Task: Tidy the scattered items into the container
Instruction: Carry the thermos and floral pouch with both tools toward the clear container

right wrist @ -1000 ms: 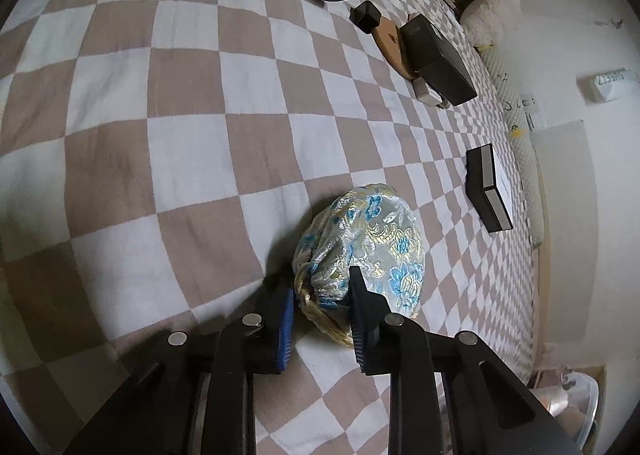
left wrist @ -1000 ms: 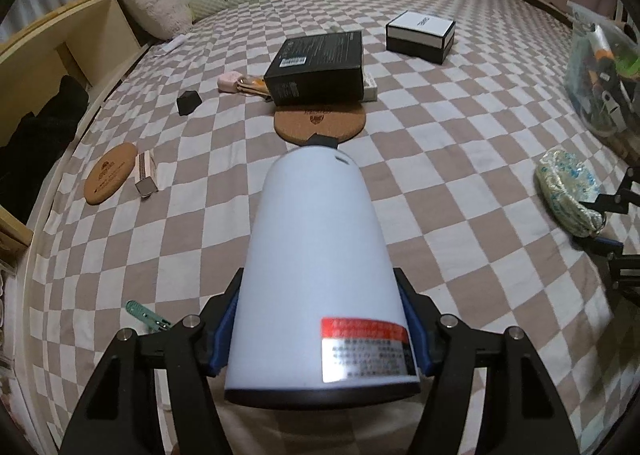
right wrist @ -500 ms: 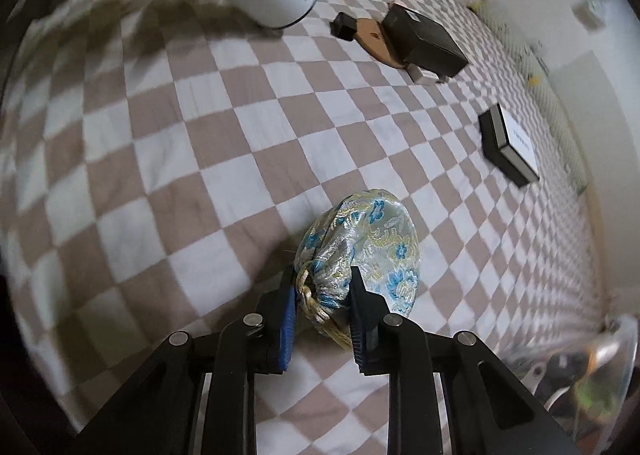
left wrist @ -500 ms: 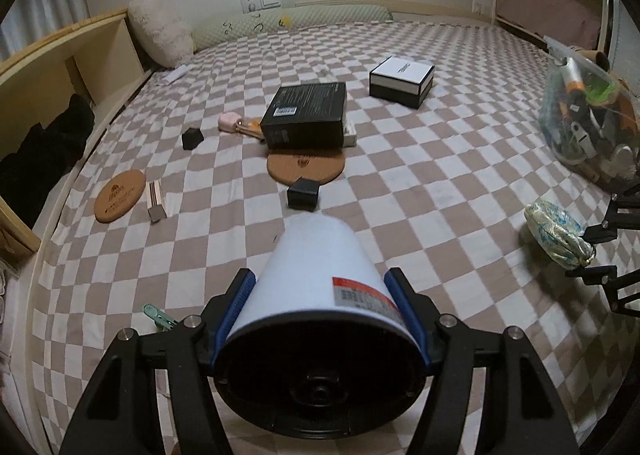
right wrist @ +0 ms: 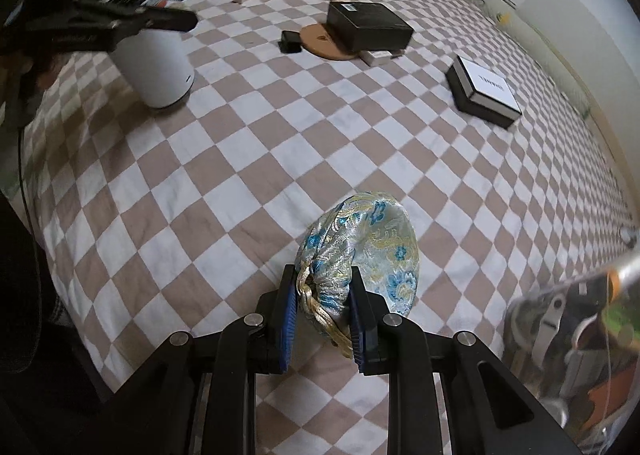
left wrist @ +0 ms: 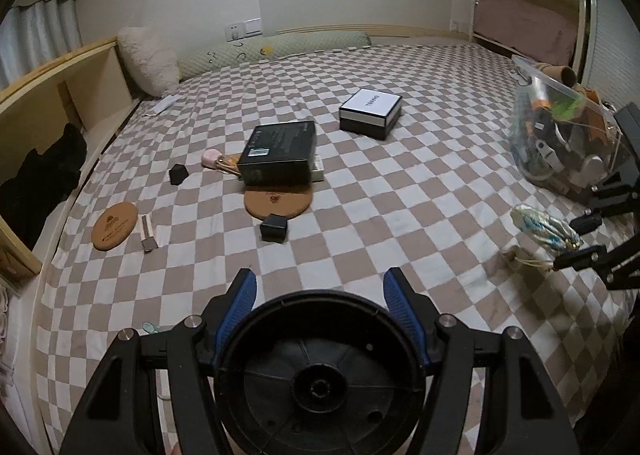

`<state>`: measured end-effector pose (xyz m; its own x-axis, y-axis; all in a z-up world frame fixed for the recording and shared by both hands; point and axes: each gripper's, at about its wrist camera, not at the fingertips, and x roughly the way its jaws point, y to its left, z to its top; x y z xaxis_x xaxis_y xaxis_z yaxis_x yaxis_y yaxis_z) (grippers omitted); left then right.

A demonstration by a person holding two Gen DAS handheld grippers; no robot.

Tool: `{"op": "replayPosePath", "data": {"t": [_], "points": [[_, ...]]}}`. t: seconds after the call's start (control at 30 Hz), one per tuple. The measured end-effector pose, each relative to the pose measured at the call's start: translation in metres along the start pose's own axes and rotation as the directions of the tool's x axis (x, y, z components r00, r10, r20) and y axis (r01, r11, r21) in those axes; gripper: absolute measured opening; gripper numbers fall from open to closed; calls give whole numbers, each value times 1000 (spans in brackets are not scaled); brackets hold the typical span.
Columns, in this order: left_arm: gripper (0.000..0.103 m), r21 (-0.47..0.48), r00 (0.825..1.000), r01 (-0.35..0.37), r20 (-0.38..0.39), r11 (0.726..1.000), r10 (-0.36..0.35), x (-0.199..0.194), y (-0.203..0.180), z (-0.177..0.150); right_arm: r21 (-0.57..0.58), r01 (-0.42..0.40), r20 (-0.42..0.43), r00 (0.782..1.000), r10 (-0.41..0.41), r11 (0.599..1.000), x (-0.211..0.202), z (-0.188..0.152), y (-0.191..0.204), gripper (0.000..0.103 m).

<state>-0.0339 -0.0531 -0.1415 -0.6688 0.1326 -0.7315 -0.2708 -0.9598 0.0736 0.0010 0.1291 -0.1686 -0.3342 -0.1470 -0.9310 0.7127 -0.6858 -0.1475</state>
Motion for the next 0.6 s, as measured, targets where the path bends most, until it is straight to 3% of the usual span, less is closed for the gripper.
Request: {"op": "replayPosePath", "data": {"t": [0.4, 0.6], "points": [[66, 56, 998, 46, 46, 997, -49, -27, -30, 31, 168, -19, 96, 995, 2, 986, -42, -1, -42, 24], [66, 62, 986, 129, 102, 990, -135, -46, -47, 57, 262, -32, 186, 982, -18, 964, -75, -1, -70, 24]]}}
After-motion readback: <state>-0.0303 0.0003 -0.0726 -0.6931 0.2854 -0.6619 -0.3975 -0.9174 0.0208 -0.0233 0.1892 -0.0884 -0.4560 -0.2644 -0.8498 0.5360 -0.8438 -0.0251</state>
